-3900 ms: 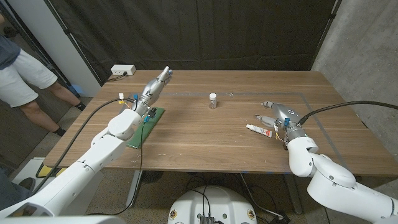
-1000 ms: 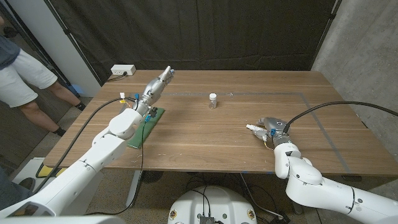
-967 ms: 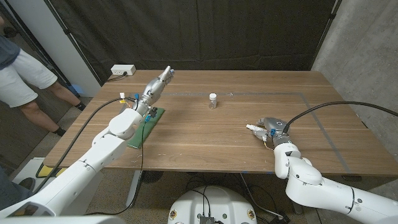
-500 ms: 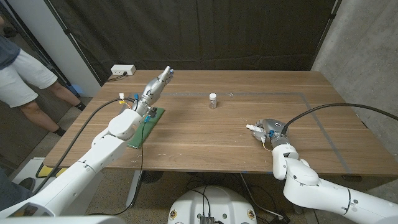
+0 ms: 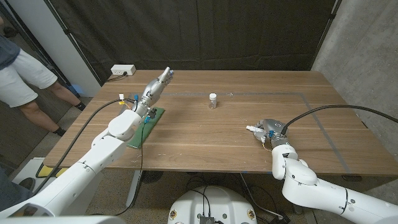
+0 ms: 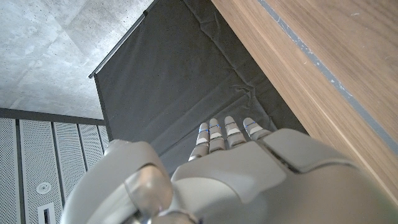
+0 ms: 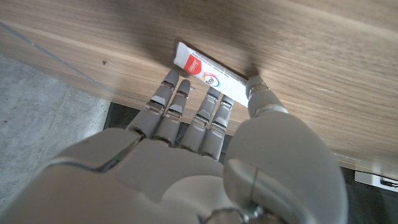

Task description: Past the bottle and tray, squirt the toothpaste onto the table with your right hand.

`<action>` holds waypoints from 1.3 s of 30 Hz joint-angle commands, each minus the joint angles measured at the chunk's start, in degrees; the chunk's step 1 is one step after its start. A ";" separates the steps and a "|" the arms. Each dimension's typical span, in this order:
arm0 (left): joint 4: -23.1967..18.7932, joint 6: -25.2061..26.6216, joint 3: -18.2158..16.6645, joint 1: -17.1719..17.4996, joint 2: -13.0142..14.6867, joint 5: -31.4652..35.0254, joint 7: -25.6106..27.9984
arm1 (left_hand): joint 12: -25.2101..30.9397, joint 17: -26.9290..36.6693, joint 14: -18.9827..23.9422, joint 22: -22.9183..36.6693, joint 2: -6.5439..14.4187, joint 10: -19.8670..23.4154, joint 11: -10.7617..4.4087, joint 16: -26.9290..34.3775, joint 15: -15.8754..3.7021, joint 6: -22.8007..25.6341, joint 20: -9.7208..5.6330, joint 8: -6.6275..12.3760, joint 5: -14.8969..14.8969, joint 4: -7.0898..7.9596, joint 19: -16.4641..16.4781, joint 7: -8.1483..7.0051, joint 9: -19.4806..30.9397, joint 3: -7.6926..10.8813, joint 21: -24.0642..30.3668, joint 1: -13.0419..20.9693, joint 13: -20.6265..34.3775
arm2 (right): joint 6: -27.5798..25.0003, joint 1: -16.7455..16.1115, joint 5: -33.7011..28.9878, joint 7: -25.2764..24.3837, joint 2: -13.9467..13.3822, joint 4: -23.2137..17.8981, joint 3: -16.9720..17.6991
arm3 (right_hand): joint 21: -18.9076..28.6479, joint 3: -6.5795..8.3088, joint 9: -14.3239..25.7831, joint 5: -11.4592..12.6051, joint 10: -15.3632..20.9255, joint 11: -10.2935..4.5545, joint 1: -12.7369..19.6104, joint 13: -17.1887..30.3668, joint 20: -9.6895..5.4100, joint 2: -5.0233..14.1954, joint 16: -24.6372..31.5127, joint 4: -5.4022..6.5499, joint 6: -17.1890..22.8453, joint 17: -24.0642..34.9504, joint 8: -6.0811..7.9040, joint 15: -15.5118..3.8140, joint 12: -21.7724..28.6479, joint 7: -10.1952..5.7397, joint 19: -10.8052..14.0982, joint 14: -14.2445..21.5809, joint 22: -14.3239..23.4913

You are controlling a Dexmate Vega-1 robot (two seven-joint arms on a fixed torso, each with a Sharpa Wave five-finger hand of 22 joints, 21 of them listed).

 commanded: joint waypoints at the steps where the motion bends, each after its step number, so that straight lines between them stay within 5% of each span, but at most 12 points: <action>1: -0.62 0.86 -0.26 0.59 -0.06 -0.09 0.94 | -0.36 0.33 0.20 0.19 0.27 0.32 -0.37 -0.10 0.14 0.47 0.50 -0.25 -0.14 0.10 -0.10 0.08 0.22 -0.32 -0.22 0.31 0.33 | 0.34 0.51 -1.37 -0.40 0.14 1.45 -0.16 | 0.38 0.64 0.08 0.21 1.84 -0.05 1.32 0.32 -0.12 0.12 0.69 0.09 1.65 0.16 0.54 -2.63 0.41 -0.06 0.69 2.10 0.16; 27: -0.33 1.48 0.27 -0.30 -0.53 0.24 1.12 | -0.42 0.33 0.22 0.20 0.33 0.40 -0.48 -0.12 0.10 0.56 0.73 -0.33 -0.33 0.18 -0.45 0.03 0.23 -0.39 -0.28 0.40 0.34 | 3.08 -4.56 -2.25 -7.11 1.07 0.46 5.59 | 0.58 1.48 0.10 -0.01 6.89 -0.18 2.89 0.36 -1.20 0.78 0.67 0.42 6.10 0.04 1.52 -4.10 0.37 -0.12 1.98 7.08 0.27; 39: -1.48 1.80 -0.04 0.16 -0.19 0.89 2.11 | -0.43 0.33 0.25 0.21 0.36 0.48 -0.34 -0.12 0.16 0.56 0.73 -0.38 -0.40 0.22 -0.55 -0.06 0.24 -0.42 -0.27 0.45 0.35 | 2.11 -4.59 -4.87 -6.85 -0.62 -1.72 5.73 | 0.61 1.58 0.10 -0.10 7.54 -0.18 3.07 0.35 -1.31 0.84 0.52 0.45 6.69 0.03 1.62 -3.99 0.28 -0.15 2.15 7.55 0.29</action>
